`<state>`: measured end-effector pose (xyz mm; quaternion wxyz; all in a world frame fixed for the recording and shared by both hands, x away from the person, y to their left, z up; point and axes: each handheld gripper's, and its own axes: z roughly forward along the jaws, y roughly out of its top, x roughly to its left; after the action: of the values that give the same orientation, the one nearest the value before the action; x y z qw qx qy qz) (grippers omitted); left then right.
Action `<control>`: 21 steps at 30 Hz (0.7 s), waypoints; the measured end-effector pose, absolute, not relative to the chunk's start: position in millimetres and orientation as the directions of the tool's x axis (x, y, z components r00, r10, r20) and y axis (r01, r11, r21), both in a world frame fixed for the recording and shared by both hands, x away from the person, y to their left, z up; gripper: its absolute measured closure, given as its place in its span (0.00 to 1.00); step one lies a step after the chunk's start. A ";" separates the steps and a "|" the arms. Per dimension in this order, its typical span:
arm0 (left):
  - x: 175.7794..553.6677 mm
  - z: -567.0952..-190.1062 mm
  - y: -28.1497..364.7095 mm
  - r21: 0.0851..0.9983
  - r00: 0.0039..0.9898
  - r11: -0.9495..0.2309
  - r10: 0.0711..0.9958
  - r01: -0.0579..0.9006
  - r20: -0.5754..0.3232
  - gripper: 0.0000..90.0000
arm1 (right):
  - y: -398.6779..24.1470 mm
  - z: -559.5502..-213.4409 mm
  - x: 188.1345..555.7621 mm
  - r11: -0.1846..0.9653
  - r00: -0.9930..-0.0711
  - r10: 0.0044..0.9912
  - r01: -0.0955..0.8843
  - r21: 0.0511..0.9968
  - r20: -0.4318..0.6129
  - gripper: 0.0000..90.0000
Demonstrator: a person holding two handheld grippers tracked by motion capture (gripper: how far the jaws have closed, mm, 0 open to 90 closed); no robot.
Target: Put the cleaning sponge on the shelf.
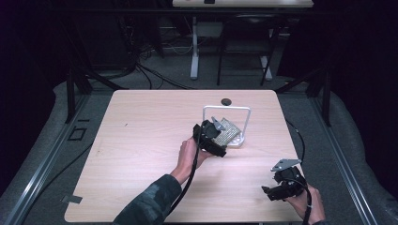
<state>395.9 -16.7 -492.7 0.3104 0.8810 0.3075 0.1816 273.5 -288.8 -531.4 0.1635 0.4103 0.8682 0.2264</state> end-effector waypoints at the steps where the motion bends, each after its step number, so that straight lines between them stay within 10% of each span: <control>1: 394.5 -492.1 -12.6 0.656 0.746 -0.618 0.655 0.433 0.125 0.10 | -288.6 -531.6 273.6 0.563 -0.610 0.786 0.638 0.525 -0.102 0.14; 21: 349.2 -473.5 72.4 0.650 0.733 -0.625 0.663 0.432 0.151 0.00 | -286.6 -531.3 272.8 0.571 -0.608 0.785 0.636 0.518 -0.119 0.15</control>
<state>349.2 72.4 -473.5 0.3012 0.8808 0.3109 0.1920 272.8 -286.6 -531.3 0.1707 0.4086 0.8697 0.2179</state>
